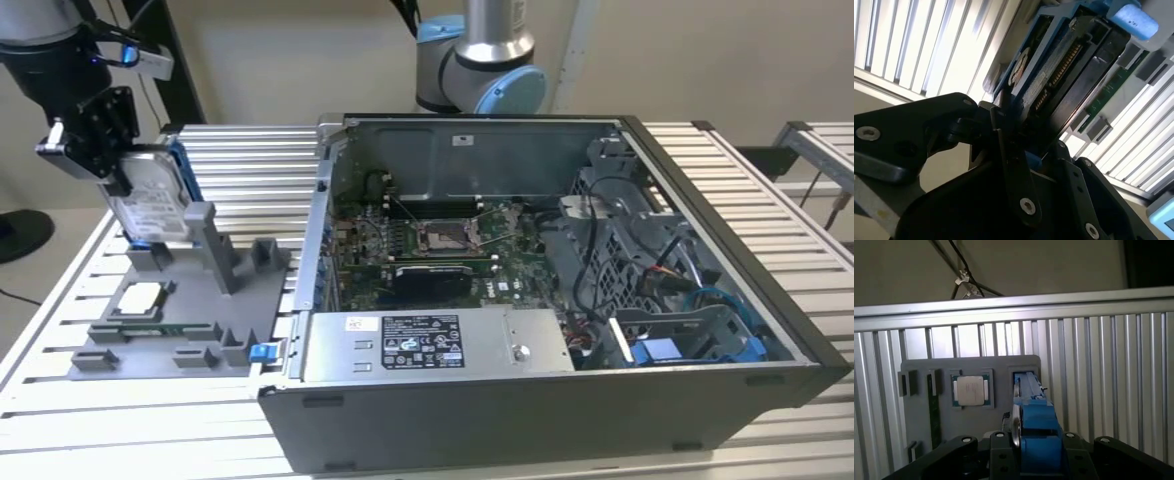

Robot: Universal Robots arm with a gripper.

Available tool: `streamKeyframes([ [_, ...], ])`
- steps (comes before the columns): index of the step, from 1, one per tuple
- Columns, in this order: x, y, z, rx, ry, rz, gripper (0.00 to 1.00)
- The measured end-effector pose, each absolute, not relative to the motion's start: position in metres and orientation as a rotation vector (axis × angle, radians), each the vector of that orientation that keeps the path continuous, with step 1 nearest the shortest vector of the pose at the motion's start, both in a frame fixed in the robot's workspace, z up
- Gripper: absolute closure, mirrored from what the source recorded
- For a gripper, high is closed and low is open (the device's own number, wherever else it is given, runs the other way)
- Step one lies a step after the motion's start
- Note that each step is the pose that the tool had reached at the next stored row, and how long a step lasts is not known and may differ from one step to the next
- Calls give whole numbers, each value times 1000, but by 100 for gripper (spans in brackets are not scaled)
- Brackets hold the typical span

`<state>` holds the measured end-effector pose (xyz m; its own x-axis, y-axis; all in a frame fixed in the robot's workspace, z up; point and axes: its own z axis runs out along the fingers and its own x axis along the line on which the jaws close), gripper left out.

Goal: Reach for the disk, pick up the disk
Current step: 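Pick up the disk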

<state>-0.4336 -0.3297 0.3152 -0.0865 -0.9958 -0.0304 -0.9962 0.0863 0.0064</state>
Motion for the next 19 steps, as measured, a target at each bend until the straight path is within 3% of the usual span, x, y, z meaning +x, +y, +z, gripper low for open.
streamKeyframes([
  [19,-434,-330,334,-2111,2302,39,100],
])
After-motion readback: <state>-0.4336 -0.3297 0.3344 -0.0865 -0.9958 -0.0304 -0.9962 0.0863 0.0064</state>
